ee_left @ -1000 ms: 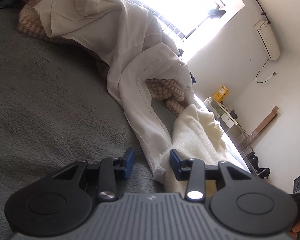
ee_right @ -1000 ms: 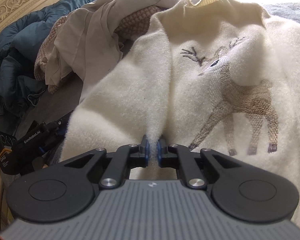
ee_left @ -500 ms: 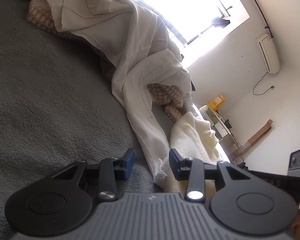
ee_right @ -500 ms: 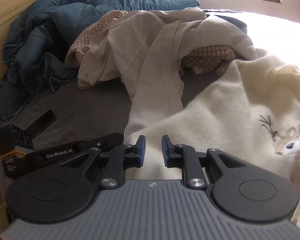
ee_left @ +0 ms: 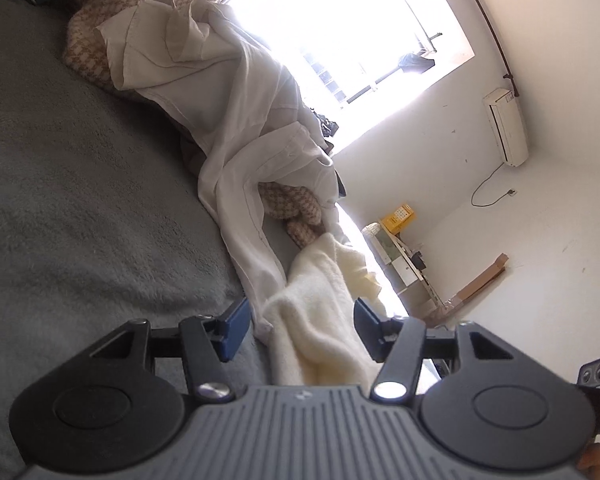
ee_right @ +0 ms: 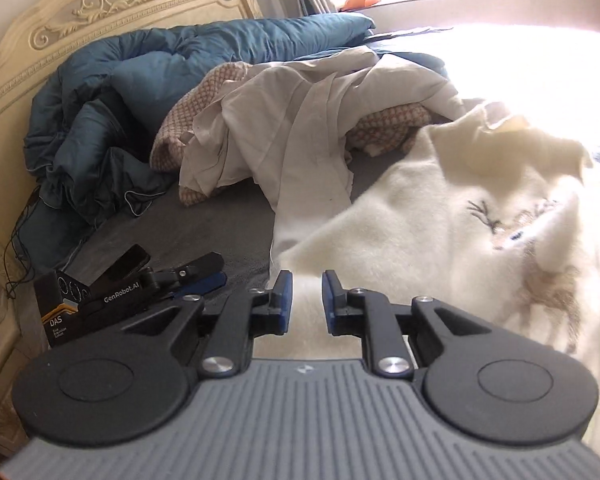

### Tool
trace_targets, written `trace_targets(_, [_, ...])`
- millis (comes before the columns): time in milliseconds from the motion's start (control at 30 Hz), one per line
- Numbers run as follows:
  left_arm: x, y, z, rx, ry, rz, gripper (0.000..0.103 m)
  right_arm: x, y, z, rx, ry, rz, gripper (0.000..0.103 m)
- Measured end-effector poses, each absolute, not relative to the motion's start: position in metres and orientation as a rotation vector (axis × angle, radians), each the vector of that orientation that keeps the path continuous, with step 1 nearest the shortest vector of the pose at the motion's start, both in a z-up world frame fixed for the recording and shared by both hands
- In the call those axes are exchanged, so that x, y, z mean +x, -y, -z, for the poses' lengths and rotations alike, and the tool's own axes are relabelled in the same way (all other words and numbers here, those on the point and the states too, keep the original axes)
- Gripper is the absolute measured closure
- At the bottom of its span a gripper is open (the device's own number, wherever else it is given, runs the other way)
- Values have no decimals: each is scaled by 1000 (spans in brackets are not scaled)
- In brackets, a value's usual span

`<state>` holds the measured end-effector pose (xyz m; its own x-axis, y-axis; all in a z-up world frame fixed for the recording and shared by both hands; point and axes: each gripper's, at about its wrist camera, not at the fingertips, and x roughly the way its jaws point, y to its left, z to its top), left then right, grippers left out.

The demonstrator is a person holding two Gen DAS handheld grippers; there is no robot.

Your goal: Fold clothes

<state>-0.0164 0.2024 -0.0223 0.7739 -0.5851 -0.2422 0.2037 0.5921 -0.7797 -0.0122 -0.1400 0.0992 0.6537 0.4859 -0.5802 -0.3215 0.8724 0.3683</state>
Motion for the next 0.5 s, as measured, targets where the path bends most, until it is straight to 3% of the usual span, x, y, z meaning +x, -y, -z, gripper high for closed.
trace_targets(233, [-119, -178, -3, -725, -576, 572, 45, -82, 199, -60, 457, -847, -401, 82])
trace_targets(500, [-208, -144, -2, -567, -646, 570, 45, -129, 193, -4, 640, -950, -419, 80])
